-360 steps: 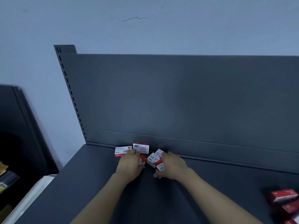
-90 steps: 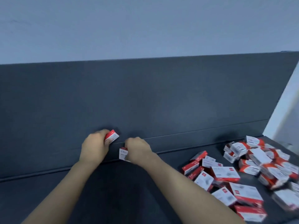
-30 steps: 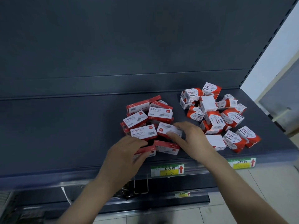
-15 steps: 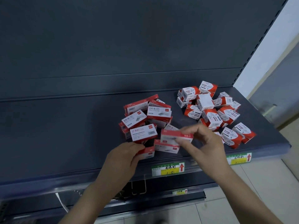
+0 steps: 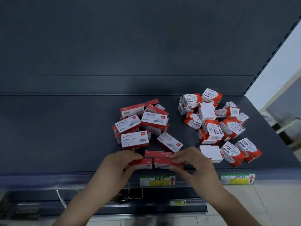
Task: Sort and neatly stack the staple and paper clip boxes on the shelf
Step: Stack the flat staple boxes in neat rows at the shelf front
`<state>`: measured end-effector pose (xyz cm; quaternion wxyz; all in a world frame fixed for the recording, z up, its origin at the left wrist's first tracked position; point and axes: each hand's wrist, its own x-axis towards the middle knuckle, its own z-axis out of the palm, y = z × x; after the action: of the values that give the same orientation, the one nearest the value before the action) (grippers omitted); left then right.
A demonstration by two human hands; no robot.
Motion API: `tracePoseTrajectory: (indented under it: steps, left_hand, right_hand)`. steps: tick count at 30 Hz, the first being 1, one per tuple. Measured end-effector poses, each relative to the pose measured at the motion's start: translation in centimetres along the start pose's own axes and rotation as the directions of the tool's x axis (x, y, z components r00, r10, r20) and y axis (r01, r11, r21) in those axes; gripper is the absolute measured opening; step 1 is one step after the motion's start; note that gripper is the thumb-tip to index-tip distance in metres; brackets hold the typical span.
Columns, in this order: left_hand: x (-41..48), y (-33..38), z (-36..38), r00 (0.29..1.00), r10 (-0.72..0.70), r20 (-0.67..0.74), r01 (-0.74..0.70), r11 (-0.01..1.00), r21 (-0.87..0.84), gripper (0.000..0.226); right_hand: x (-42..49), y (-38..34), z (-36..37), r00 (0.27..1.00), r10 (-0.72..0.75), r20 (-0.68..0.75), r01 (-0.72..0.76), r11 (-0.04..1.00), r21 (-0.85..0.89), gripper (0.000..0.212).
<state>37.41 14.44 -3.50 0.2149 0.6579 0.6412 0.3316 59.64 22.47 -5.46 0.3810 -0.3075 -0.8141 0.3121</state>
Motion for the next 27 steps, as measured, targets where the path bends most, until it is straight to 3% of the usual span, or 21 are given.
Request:
tracePoseTrajectory:
  steps: [4, 6, 10, 14, 17, 21, 24, 27]
  left_hand:
    - [-0.5, 0.2, 0.1, 0.999, 0.025, 0.022, -0.025, 1.0, 0.014, 0.024]
    - [-0.6, 0.6, -0.1, 0.999, 0.045, -0.005, -0.045, 0.998, 0.04, 0.034]
    - [0.9, 1.5, -1.8, 0.962, 0.094, -0.255, -0.06, 0.989, 0.137, 0.03]
    - [3.3, 1.1, -3.0, 0.989, 0.111, -0.102, -0.065, 0.926, 0.373, 0.043]
    - [4.4, 1.3, -2.8, 0.998, 0.018, 0.052, -0.039, 0.891, 0.453, 0.056]
    - [5.4, 1.0, -2.6, 0.99, -0.023, 0.141, -0.053, 0.855, 0.516, 0.058]
    - [5.2, 1.2, -2.8, 0.994, -0.007, 0.112, -0.047, 0.881, 0.471, 0.054]
    - [4.4, 1.9, -4.4, 0.999, -0.019, 0.048, 0.003, 0.95, 0.314, 0.05]
  right_hand:
    - [-0.4, 1.2, 0.2, 0.997, -0.049, 0.066, 0.051, 0.998, -0.038, 0.024]
    - [-0.2, 1.1, 0.0, 0.996, -0.062, 0.057, 0.066, 0.995, -0.072, 0.03]
    - [1.6, -0.3, 0.0, 0.999, -0.045, 0.028, 0.048, 0.991, -0.128, 0.038]
    - [3.8, -1.8, 0.2, 0.948, 0.15, 0.28, -0.066, 0.955, -0.288, 0.059]
    - [4.0, -1.9, 0.2, 0.88, 0.228, 0.417, -0.081, 0.937, -0.34, 0.062]
    - [3.5, -1.8, 0.9, 0.857, 0.269, 0.44, -0.13, 0.938, -0.32, 0.08]
    - [3.1, -1.9, 0.9, 0.874, 0.254, 0.414, -0.134, 0.946, -0.297, 0.068]
    - [2.9, -1.8, 0.5, 0.89, 0.245, 0.384, -0.122, 0.941, -0.316, 0.051]
